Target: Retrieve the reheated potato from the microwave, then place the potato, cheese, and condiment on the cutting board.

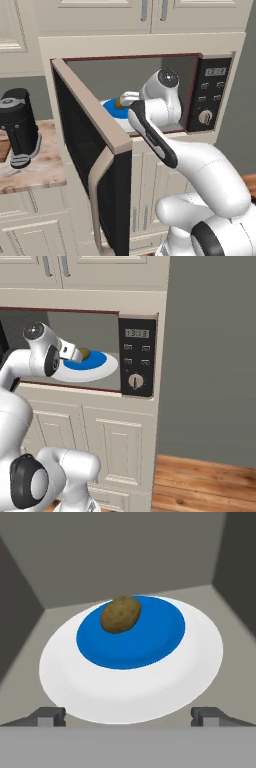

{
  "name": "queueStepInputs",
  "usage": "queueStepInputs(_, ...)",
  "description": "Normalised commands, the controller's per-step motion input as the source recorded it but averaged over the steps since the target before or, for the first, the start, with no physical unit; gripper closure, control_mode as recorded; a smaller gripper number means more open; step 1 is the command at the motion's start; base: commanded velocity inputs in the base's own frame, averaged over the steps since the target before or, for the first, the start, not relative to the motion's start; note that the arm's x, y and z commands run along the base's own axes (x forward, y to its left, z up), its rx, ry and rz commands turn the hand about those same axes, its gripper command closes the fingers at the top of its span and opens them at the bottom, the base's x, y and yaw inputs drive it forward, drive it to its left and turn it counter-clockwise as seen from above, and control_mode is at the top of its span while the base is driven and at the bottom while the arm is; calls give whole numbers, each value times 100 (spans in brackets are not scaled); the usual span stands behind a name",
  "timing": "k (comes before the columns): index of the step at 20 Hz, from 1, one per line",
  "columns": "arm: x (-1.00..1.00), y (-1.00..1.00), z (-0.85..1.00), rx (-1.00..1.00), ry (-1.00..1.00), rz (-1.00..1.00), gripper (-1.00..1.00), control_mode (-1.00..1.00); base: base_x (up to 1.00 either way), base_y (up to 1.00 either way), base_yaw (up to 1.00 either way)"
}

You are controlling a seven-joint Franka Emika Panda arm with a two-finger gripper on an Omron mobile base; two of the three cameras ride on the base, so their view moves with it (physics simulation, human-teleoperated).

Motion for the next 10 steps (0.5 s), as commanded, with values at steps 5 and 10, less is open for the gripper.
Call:
queueStepInputs(5,48,19,-6,0,0,-2,-100,-100,0,0,0)
queueStepInputs(10,49,16,-8,-1,0,-1,-100,-100,0,0,0)
